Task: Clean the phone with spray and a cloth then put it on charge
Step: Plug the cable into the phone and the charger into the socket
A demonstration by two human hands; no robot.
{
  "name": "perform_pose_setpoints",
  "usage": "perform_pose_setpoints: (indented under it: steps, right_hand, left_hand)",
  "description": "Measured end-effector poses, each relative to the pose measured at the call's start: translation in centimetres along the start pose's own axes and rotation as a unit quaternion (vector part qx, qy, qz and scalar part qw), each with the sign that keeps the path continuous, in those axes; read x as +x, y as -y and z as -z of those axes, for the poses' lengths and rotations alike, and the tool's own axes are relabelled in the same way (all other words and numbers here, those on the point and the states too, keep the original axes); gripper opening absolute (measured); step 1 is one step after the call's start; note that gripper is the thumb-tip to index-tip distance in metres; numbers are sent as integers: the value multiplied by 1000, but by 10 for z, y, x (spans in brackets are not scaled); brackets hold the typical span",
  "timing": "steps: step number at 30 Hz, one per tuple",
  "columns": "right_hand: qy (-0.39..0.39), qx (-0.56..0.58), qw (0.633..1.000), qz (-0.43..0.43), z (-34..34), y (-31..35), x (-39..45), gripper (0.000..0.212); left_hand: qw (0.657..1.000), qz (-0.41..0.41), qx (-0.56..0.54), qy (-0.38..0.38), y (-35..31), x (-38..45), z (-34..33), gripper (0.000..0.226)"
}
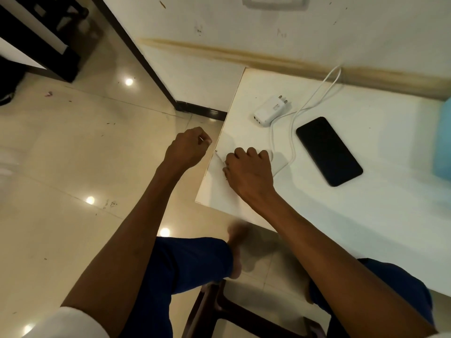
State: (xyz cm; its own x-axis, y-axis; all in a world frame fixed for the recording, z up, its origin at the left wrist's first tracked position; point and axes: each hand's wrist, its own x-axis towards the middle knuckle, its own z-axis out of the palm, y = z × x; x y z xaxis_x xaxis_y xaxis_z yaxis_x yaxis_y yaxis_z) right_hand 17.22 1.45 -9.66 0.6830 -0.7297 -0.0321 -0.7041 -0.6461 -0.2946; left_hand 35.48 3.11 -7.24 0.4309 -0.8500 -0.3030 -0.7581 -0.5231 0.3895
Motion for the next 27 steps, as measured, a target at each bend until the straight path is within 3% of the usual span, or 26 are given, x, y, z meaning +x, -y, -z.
perform_pose_setpoints:
  steps: [4,6,8,10,12,14,17,19,22,24,27]
  right_hand:
    - [-14,31,999,-39,7,-7,4,25]
    - [-29,148,984,-92,20,-19,9,20]
    - [-40,344,924,-162,38,-33,14,14]
    - [-71,535,815,-210,58,-45,16,13]
    - [-110,649,718,-226,77,-63,12,15]
    - [-145,696,664,-232,93,-83,5,20]
    - [-197,722,619,-237,109,-117,-12,22]
    - [-227,710,616,-255,116,-141,-25,20]
    - [-240,643,662,-301,122,-179,-47,22]
    - [-206,583,705,-348,120,-199,-62,30]
    - [-95,477,783,-389,111,-214,-82,37]
  left_hand:
    - [999,2,-17,-45,-3,1,2,26]
    - [995,-5,-41,-92,-9,1,5,28]
    - [989,-20,-62,-134,-20,-1,5,28]
    - [983,-45,-90,-153,-32,-4,5,28]
    - [977,-80,-132,-144,-47,-11,3,28]
    - [974,-123,-154,-109,-64,-18,0,26]
    - [973,-175,-151,-20,-91,-28,-12,26]
    - [971,-189,-145,36,-109,-33,-24,25]
    - [969,-212,-107,72,-131,-40,-44,21]
    - [971,-214,-85,66,-144,-42,-52,22]
    - [972,-204,-114,36,-160,-44,-58,20]
